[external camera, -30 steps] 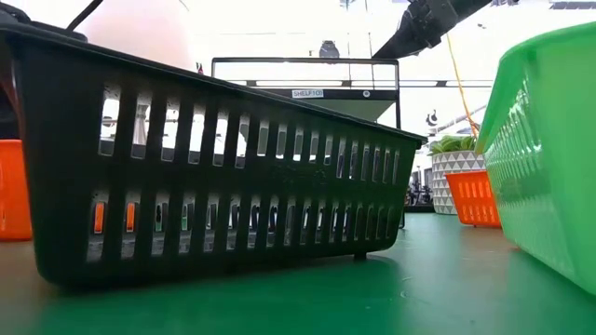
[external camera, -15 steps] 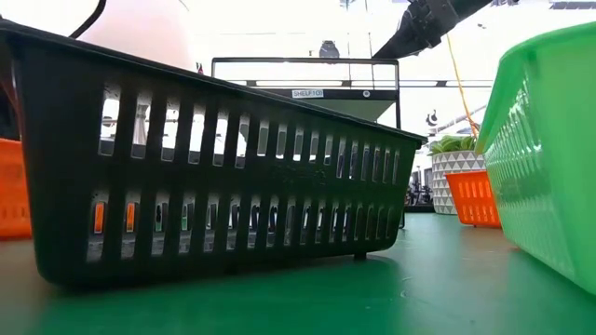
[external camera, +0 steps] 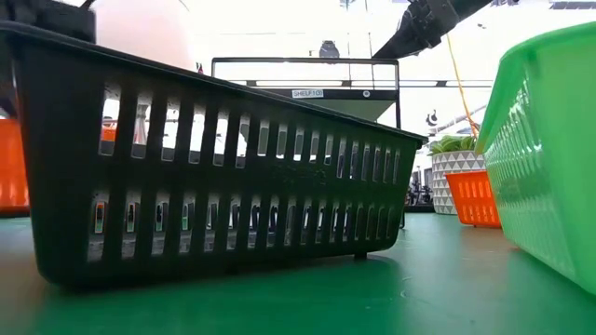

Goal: Stack baskets on shelf by color
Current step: Put the top left orange bin on the shelf

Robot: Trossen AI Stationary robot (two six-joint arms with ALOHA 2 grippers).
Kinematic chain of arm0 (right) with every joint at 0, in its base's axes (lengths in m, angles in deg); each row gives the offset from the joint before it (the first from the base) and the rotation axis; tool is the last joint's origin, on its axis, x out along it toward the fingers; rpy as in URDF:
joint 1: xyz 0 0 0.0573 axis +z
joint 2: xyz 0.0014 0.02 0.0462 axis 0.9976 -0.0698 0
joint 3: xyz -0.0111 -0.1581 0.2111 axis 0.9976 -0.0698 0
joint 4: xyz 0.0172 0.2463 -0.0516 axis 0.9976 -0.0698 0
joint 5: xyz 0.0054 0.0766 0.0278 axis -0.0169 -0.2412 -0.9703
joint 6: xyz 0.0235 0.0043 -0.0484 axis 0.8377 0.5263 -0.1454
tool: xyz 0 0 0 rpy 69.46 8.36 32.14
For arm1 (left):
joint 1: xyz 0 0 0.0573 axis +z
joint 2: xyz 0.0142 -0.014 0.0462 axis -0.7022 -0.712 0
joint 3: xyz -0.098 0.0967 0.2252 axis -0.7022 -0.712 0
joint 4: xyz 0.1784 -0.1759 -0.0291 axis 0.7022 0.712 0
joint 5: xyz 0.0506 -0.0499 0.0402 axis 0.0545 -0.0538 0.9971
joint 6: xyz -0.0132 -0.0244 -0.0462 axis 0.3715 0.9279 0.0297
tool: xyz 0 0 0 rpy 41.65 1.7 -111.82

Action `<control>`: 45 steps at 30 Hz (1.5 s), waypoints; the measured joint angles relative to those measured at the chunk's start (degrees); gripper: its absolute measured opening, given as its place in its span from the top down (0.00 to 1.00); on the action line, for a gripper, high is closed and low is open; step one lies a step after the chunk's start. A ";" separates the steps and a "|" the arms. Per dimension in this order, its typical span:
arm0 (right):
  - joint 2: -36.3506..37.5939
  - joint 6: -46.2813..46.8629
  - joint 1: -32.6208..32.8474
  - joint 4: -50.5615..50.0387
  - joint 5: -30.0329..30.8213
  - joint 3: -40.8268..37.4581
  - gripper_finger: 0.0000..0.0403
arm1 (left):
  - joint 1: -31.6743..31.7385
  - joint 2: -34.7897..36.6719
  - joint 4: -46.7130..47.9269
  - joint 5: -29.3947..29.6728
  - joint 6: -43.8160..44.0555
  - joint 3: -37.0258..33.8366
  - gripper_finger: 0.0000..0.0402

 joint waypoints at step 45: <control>0.00 -7.78 0.00 -4.38 -0.07 0.00 1.00 | 53.69 -24.85 15.07 -19.09 -93.23 61.67 0.98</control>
